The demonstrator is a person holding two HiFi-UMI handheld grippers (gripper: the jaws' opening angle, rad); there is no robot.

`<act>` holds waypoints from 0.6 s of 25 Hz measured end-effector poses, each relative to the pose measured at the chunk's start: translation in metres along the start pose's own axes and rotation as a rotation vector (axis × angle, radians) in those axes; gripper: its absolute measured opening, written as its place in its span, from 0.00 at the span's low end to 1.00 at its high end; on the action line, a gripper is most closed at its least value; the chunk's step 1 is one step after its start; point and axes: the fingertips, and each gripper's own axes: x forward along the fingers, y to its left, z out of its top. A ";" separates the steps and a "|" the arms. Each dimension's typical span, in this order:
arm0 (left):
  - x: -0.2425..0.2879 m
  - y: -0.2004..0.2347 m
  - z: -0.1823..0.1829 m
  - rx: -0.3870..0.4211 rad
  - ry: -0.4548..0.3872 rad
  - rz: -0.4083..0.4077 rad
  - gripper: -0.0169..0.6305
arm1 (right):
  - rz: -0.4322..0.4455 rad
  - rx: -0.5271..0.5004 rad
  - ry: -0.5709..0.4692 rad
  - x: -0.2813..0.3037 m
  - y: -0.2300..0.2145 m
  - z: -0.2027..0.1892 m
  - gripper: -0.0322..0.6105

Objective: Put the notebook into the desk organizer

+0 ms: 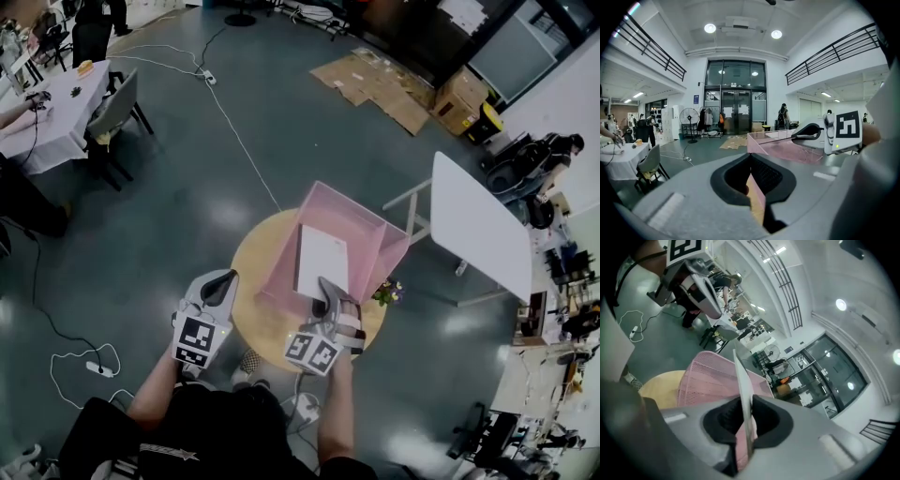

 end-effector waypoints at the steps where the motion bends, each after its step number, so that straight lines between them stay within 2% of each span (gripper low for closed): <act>1: 0.001 0.000 -0.001 -0.001 0.001 0.000 0.04 | 0.015 -0.024 0.007 0.003 0.006 -0.001 0.10; 7: 0.000 0.003 -0.006 -0.008 0.012 -0.002 0.04 | 0.094 -0.131 0.047 0.017 0.039 -0.007 0.10; 15: -0.005 0.004 -0.016 -0.015 0.032 -0.015 0.04 | 0.197 -0.174 0.074 0.019 0.062 -0.013 0.13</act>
